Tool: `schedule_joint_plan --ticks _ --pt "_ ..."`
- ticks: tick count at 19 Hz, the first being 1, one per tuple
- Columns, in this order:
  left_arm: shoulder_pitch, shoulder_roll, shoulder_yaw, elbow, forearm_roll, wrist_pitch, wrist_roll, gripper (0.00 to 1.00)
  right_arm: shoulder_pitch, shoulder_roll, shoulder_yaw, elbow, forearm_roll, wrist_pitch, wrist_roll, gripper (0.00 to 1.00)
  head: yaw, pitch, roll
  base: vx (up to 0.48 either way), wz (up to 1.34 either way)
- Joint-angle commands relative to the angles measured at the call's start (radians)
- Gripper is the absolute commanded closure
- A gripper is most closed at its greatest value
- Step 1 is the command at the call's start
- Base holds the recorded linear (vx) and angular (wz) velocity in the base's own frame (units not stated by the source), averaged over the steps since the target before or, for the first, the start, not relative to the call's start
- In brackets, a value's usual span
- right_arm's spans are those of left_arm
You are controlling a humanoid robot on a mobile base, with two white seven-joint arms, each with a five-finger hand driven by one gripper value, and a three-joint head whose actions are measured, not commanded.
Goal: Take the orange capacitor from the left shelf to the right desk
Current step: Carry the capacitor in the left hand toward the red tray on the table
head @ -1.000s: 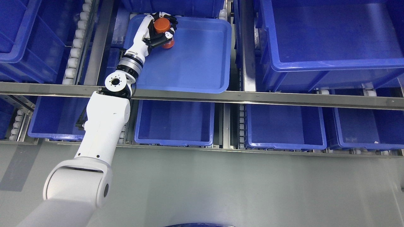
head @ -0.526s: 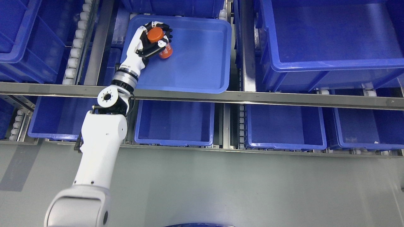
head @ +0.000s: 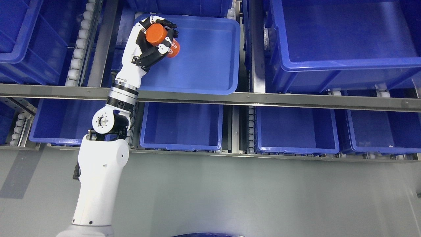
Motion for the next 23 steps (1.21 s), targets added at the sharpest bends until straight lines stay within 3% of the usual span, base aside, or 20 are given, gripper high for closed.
schedule_joint_plan --ticks 1,5,13,23 --pt "0.084 0.017 -0.044 -0.227 0.007 -0.042 -0.011 0.99 -0.001 -0.017 -0.011 -0.034 0.003 0.003 0.001 0.00 0.0000 0.000 0.000 -0.088 -0.01" --pt "0.082 0.017 -0.052 -0.227 0.007 -0.124 -0.048 0.99 -0.001 -0.017 -0.011 -0.034 0.005 0.003 0.001 0.00 0.0000 0.000 0.000 -0.136 0.00" --pt "0.118 0.017 -0.231 -0.225 0.006 -0.123 -0.038 0.98 -0.001 -0.017 -0.011 -0.034 0.005 0.003 0.001 0.00 0.0000 0.000 0.000 -0.197 -0.11" --pt "0.113 0.017 -0.315 -0.222 0.007 -0.125 -0.013 0.98 -0.001 -0.017 -0.011 -0.034 0.005 0.003 0.001 0.00 0.0000 0.000 0.000 -0.027 -0.92"
